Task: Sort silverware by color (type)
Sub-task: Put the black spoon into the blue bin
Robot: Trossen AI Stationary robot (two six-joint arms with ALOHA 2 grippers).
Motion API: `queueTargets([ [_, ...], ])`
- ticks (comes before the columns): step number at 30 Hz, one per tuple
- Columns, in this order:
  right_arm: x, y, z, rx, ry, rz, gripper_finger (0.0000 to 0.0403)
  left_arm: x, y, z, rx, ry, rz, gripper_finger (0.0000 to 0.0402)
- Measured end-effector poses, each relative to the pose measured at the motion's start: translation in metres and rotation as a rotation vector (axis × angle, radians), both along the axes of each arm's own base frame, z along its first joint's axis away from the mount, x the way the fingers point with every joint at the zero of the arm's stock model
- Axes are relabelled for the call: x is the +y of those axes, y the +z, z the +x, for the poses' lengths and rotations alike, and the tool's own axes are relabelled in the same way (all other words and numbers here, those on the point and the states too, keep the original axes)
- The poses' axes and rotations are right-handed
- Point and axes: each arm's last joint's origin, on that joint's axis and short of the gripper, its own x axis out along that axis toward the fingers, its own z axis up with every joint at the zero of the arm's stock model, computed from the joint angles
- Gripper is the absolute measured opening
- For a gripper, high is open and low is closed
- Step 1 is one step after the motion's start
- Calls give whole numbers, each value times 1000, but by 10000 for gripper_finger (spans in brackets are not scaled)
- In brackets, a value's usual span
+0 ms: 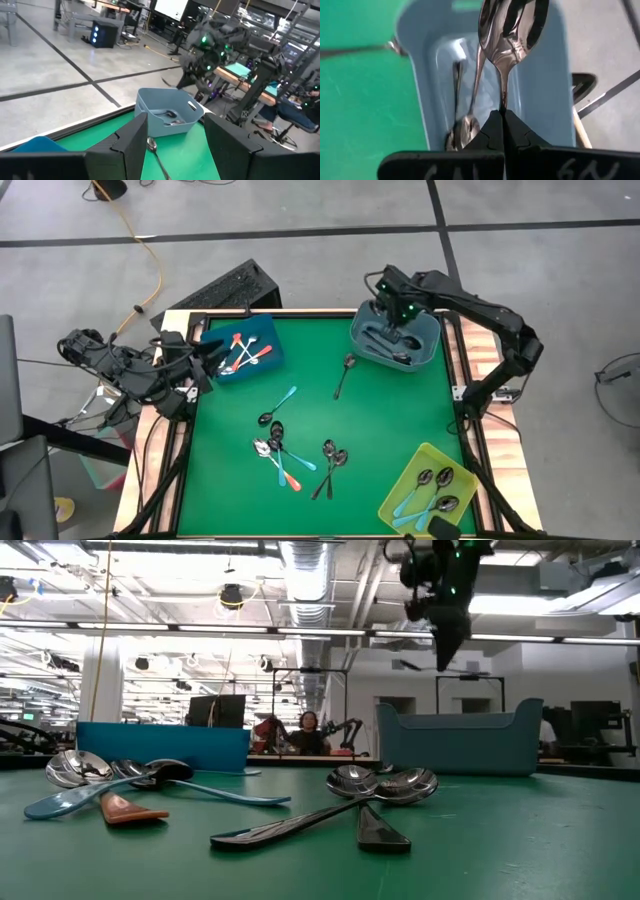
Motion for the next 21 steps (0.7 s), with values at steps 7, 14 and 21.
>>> queueTargets([
  [7, -16, -34, -13, 49, 22, 26, 1, 1, 1, -1, -19, 61, 7, 179],
  [14, -33, -61, -26, 21, 35, 58, 1, 2, 1, -2, -44, 106, -2, 179],
  [21, -45, -79, -37, -40, 36, 76, 1, 2, 0, 0, -71, 140, -24, 179],
])
